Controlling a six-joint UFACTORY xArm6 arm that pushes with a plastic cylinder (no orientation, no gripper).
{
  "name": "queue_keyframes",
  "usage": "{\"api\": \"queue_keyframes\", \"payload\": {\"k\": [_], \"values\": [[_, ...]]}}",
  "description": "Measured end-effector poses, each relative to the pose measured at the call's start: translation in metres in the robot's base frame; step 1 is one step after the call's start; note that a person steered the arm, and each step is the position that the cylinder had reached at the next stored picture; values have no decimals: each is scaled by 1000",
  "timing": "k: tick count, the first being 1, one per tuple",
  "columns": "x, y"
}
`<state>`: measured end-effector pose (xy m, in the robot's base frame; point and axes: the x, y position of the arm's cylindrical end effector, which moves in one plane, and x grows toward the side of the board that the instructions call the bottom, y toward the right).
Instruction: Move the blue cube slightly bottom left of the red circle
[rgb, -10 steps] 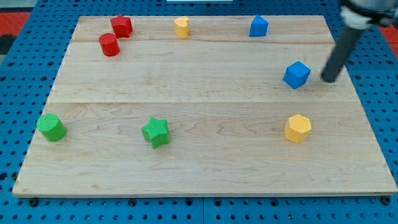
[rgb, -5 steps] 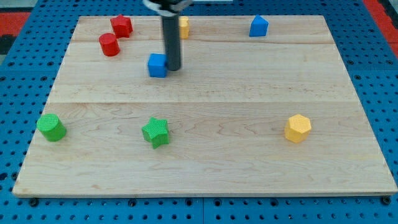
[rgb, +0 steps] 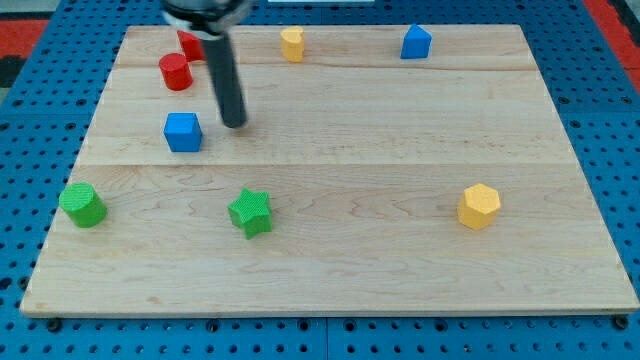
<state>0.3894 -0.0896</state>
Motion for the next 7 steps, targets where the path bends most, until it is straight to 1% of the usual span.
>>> {"api": "queue_keyframes", "payload": {"k": [1, 2, 3, 4, 5, 6, 7], "values": [[31, -18], [29, -62], [4, -65], [-12, -59], [-16, -98], [-58, -124], [-75, -174]]}}
